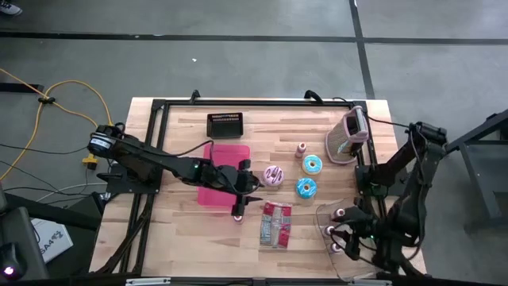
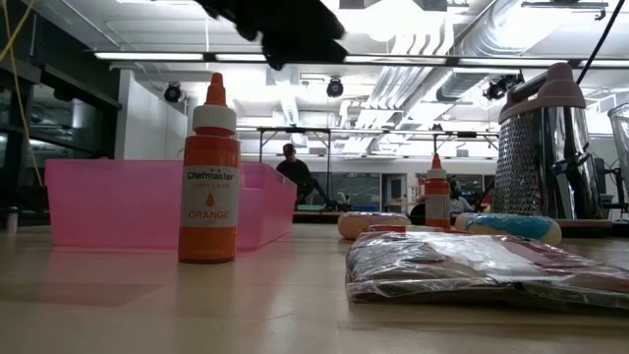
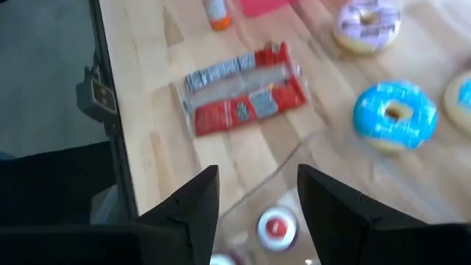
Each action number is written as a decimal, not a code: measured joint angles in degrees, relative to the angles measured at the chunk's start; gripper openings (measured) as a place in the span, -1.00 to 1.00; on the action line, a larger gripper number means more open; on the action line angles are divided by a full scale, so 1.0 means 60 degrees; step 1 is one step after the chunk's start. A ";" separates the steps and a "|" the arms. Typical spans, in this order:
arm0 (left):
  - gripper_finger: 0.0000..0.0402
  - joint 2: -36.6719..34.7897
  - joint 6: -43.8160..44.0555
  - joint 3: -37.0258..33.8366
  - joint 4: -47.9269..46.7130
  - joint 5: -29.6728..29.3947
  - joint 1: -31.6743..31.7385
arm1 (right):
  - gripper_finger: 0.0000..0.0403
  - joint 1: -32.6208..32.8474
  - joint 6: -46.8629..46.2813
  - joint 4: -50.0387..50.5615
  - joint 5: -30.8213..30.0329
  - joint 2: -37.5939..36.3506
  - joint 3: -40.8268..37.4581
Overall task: Pick & Place Food Item
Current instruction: Put the bottom orange food coloring into the transparent bin
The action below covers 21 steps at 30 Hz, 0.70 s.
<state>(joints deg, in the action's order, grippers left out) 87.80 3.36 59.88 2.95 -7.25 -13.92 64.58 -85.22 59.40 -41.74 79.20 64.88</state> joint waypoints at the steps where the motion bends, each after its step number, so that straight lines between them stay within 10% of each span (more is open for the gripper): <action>1: -0.01 -0.0120 0.0075 0.0000 -0.0289 0.0000 -0.0097 | -0.15 -0.0192 0.0463 -0.0115 0.0009 -0.0097 0.0000; 7: -0.01 -0.0446 0.0713 0.0002 -0.1125 -0.0230 -0.0887 | -0.16 -0.1370 0.3270 -0.1305 0.0021 -0.0328 0.0000; 21: -0.01 -0.0460 0.3619 -0.0349 -0.2227 -0.4509 -0.3797 | -0.16 -0.3138 0.6429 -0.3203 0.0654 -0.0325 0.0000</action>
<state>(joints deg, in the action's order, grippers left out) 85.03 25.07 57.78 -10.42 -34.30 -36.70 45.75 -46.65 40.18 -37.82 77.25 64.88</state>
